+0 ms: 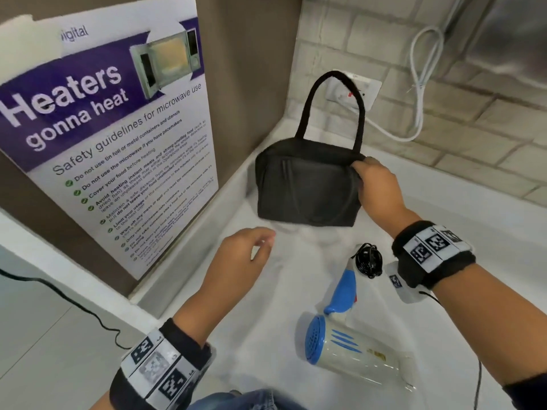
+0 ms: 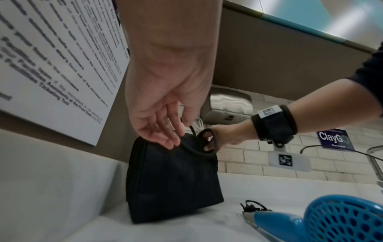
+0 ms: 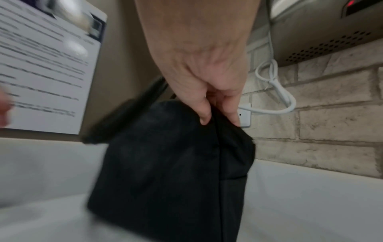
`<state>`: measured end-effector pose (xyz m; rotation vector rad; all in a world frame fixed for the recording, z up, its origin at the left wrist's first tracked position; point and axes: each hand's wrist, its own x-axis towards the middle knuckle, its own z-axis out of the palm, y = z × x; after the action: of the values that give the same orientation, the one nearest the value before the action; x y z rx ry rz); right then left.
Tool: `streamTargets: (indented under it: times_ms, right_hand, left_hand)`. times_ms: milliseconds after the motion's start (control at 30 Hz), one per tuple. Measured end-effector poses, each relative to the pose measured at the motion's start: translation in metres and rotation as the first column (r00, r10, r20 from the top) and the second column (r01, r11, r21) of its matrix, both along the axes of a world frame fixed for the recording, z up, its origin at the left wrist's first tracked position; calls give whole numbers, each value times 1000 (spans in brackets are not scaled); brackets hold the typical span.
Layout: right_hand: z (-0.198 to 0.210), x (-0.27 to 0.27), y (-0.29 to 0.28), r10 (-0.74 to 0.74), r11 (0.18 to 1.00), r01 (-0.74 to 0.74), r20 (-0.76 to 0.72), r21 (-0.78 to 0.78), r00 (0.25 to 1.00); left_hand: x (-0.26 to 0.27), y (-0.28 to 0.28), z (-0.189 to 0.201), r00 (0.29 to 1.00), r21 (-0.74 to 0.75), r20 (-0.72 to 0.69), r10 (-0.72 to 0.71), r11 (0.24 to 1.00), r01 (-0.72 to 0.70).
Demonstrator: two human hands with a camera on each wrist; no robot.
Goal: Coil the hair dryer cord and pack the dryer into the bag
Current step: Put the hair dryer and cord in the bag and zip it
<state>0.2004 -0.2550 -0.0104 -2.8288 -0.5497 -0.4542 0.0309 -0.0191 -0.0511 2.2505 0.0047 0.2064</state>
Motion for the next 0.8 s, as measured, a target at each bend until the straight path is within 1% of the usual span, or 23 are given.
streamTargets:
  times_ms: [67, 167, 233, 267, 300, 367, 400, 433, 467, 500, 533, 567, 600, 633, 667, 700, 733, 800]
  right_hand:
    - [3, -18, -8, 51, 997, -51, -6, 54, 999]
    - [6, -44, -12, 150, 976, -143, -31, 167, 988]
    - [2, -58, -10, 249, 944, -231, -47, 236, 967]
    - [-1, -63, -8, 306, 920, -280, -56, 274, 950]
    - [-4, -67, -5, 361, 896, -323, -75, 306, 930]
    - [-9, -74, 1, 446, 853, -365, -157, 374, 881]
    - [-10, -75, 5, 458, 835, -335, -213, 437, 863]
    - [-9, -74, 9, 440, 810, -246, -277, 532, 854]
    - [-7, -73, 12, 402, 765, -104, -346, 636, 848]
    - [-5, -69, 16, 359, 707, 48, -417, 706, 835]
    - [-5, -64, 18, 308, 676, 179, -494, 715, 813]
    - [-4, -59, 19, 261, 702, 257, -576, 664, 775]
    - [-4, -55, 20, 241, 748, 299, -663, 592, 709]
    - [-6, -52, 21, 257, 771, 332, -743, 543, 618]
    - [-8, -50, 23, 292, 765, 372, -798, 525, 527]
    - [-11, -48, 26, 324, 734, 426, -824, 529, 465]
    - [-13, -47, 29, 339, 688, 488, -833, 536, 438]
    - [-17, -43, 34, 328, 592, 593, -835, 546, 441]
  left_hand:
    - [-1, -2, 13, 989, 10, 142, 35, 999, -37]
    - [0, -3, 36, 933, -4, 352, 69, 997, -72]
    - [3, 0, 45, 901, 3, 423, 100, 994, -112]
    - [5, 3, 47, 903, 30, 417, 103, 992, -127]
    - [7, 6, 47, 920, 66, 382, 93, 990, -128]
    - [10, 12, 45, 966, 126, 249, 66, 987, -100]
    - [10, 15, 43, 982, 130, 179, 65, 987, -89]
    - [9, 18, 42, 990, 111, 123, 71, 990, -85]
    - [8, 20, 40, 993, 73, 86, 81, 993, -88]
    - [6, 22, 39, 993, 35, 68, 93, 995, -96]
    - [4, 22, 38, 992, 11, 65, 105, 994, -106]
    - [3, 23, 37, 991, -2, 63, 115, 993, -115]
    - [2, 23, 36, 991, -15, 50, 126, 992, -125]
    - [0, 22, 36, 990, -36, 30, 138, 990, -137]
    - [0, 22, 35, 989, -54, 16, 147, 988, -146]
    - [0, 22, 34, 989, -62, 17, 149, 987, -148]
    - [0, 23, 34, 989, -57, 25, 145, 988, -144]
    - [0, 24, 33, 990, -41, 44, 132, 991, -130]
